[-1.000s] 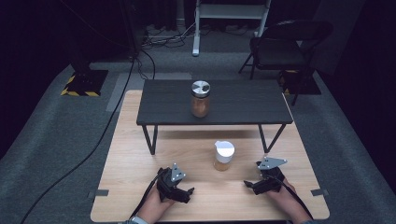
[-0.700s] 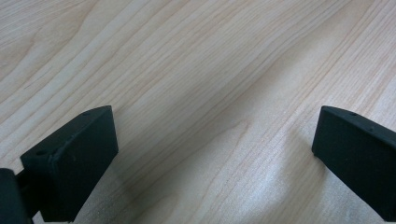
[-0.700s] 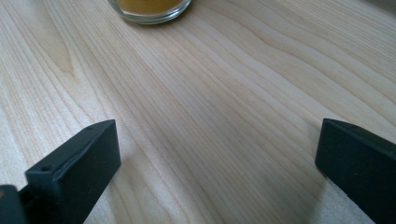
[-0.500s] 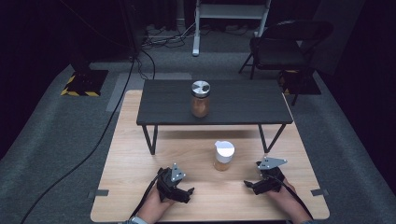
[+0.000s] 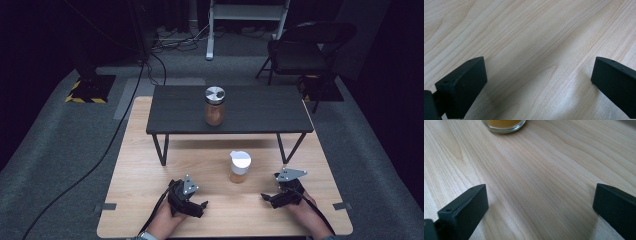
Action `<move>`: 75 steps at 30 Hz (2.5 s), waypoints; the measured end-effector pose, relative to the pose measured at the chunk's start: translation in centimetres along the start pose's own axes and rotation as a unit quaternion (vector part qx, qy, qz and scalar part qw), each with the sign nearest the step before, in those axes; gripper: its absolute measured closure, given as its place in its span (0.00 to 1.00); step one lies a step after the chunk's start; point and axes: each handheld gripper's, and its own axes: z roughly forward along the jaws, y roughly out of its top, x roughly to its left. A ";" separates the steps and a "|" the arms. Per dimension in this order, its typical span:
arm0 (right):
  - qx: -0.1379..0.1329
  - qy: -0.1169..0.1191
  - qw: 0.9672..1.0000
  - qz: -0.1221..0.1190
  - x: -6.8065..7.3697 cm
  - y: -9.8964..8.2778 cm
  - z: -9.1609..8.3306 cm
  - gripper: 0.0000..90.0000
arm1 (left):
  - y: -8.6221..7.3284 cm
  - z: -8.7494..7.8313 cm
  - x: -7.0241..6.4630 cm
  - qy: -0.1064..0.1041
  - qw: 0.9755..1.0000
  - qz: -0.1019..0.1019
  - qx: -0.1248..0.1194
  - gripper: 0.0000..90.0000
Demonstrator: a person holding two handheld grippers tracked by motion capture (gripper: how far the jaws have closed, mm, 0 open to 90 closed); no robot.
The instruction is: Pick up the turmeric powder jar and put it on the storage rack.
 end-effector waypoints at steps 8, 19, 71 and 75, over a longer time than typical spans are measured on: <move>0.000 -0.004 1.000 0.006 0.2 0.0 0.0 0.00 | 0.0 0.0 0.0 0.000 1.000 0.001 -0.001 0.00; -0.001 -0.008 1.000 0.009 0.4 0.0 0.0 0.00 | 0.0 0.0 0.0 0.000 1.000 0.000 0.000 0.00; -0.182 -0.023 0.983 -0.020 2.7 -0.9 -0.7 0.01 | -0.3 -0.3 -0.3 0.010 1.000 -0.012 0.000 0.00; -0.178 -0.019 0.984 -0.026 2.7 0.0 0.2 0.02 | -0.6 -0.5 -0.4 0.012 1.000 -0.014 -0.002 0.00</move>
